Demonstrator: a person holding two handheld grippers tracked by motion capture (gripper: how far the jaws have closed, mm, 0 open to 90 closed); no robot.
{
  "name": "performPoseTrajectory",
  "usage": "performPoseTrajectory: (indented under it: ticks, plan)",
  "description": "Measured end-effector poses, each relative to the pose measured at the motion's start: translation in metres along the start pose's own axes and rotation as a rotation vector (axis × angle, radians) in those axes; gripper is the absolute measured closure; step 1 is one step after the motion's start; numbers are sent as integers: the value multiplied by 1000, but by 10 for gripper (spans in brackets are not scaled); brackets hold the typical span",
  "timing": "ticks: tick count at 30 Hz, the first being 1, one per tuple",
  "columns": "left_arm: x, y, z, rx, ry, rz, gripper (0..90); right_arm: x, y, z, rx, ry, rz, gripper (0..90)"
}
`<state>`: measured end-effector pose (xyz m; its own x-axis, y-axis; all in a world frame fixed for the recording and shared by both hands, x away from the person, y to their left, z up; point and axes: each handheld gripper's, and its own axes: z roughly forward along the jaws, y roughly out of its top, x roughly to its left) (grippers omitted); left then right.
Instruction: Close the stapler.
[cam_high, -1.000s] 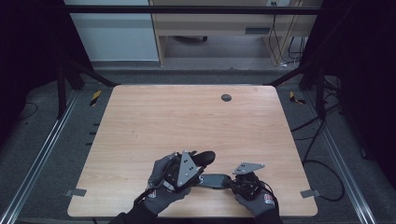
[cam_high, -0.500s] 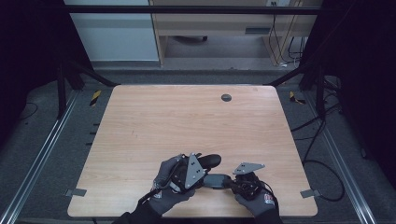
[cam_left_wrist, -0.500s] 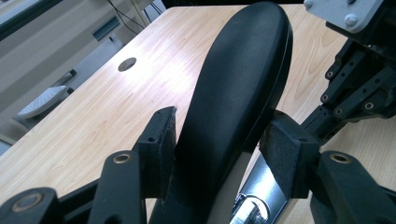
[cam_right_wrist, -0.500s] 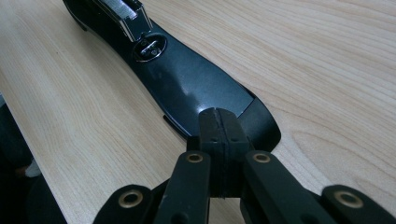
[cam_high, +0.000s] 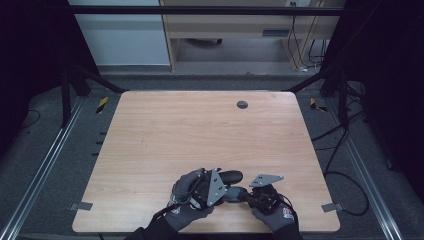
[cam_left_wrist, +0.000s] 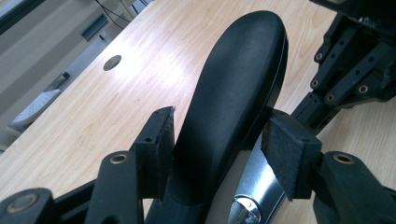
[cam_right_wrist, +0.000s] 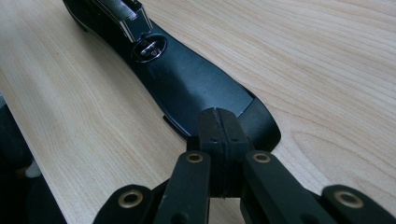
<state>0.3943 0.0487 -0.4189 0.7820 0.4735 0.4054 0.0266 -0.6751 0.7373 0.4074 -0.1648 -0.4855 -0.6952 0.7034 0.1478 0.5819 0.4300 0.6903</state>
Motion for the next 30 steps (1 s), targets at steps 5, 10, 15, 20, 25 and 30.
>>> performPoseTrajectory:
  ticks: [5,10,15,20,25,30]
  plan:
    - [-3,0,4,14,-9,12,442,0,0,0,-3,2,-1,900]
    - [-4,-1,6,22,-15,23,440,0,0,0,-3,1,0,900]
    - [-10,-3,12,33,-18,52,433,0,0,0,0,6,2,900]
    - [-17,-5,19,57,-17,91,428,-1,0,0,-5,8,3,900]
    - [-16,-6,20,60,-44,38,383,-3,1,-6,-34,0,21,900]
    - [-6,-10,16,67,-72,-17,345,-6,1,-8,-43,-17,29,900]
